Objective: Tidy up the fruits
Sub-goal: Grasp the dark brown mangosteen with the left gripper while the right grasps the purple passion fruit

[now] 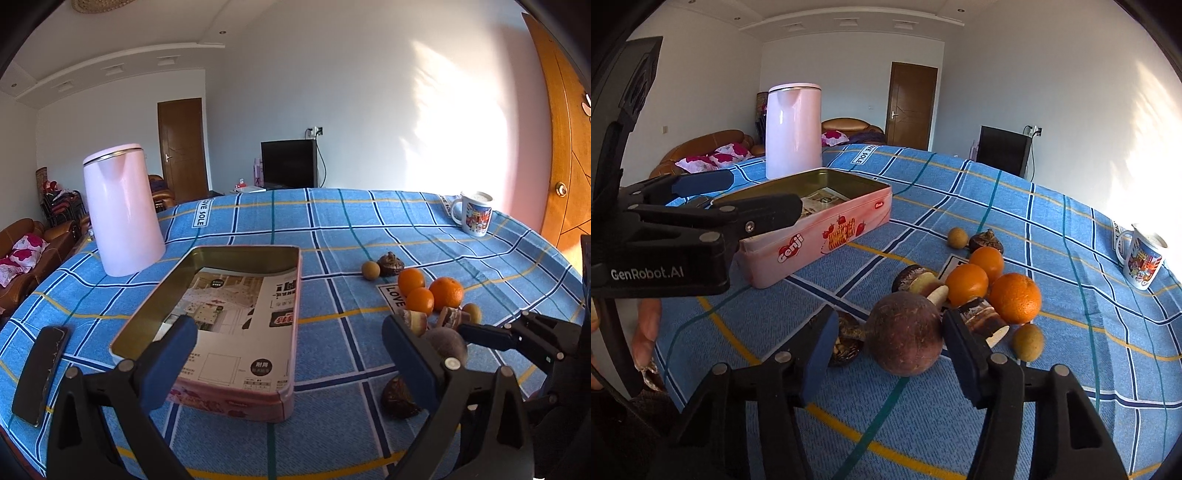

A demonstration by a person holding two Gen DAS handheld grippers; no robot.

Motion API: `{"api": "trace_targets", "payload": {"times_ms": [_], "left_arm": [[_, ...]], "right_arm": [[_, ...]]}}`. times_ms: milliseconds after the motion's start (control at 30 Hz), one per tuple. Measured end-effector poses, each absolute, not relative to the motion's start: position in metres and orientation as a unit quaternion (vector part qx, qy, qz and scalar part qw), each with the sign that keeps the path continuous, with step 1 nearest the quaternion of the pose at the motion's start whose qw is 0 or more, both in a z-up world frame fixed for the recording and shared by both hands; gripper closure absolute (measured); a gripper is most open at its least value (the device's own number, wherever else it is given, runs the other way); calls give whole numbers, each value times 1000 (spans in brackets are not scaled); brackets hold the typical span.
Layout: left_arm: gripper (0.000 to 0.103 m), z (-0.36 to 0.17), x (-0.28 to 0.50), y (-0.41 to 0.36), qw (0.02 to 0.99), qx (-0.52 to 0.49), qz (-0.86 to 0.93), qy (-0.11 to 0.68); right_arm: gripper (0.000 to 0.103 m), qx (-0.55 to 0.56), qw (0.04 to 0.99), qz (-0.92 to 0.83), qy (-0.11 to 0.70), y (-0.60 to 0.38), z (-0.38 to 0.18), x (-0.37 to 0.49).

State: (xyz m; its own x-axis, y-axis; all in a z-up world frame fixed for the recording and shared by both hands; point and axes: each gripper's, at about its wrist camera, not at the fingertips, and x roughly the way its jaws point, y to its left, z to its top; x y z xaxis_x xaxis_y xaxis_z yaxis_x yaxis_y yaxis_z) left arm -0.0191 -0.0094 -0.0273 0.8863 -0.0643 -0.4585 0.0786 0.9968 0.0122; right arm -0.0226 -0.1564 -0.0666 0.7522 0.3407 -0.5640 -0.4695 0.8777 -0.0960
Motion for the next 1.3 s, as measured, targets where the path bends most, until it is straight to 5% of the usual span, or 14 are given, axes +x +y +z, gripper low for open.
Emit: {"api": "trace_targets", "payload": {"times_ms": [33, 167, 200, 333, 367, 400, 467, 600, 700, 967, 1067, 1300], "left_arm": [[2, -27, -20, -10, 971, 15, -38, 235], [9, -30, -20, -15, 969, 12, -51, 241], [10, -31, -19, -19, 968, 15, -56, 245], [11, -37, -18, -29, 964, 18, -68, 257], [11, -37, -19, -30, 964, 21, -67, 257], [11, -37, -19, -30, 964, 22, -66, 257], [11, -36, -21, -28, 964, 19, -63, 257], [11, -38, -21, -23, 964, 14, -62, 259], [11, -40, -20, -20, 963, 9, -61, 264], [11, -41, -23, -28, 962, 18, -75, 264], [24, -42, -25, -35, 960, 19, -87, 266], [24, -49, -23, -55, 951, 35, -111, 285]], "right_arm": [[44, -109, 929, 221, 277, -159, -66, -22], [84, -37, 941, 220, 255, -186, -53, -23], [84, -37, 946, 207, 246, -191, -48, -24], [84, -57, 944, 202, 255, -191, -50, -24], [74, -66, 945, 197, 252, -188, -52, -26], [47, -72, 944, 200, 253, -185, -55, -27], [23, -78, 942, 207, 253, -181, -58, -28], [27, -88, 941, 202, 259, -176, -60, -24], [47, -87, 935, 212, 271, -174, -63, -20], [53, -74, 921, 235, 302, -170, -73, -12], [53, -56, 928, 228, 290, -180, -69, -15], [53, -19, 948, 196, 251, -209, -52, -23]]}}
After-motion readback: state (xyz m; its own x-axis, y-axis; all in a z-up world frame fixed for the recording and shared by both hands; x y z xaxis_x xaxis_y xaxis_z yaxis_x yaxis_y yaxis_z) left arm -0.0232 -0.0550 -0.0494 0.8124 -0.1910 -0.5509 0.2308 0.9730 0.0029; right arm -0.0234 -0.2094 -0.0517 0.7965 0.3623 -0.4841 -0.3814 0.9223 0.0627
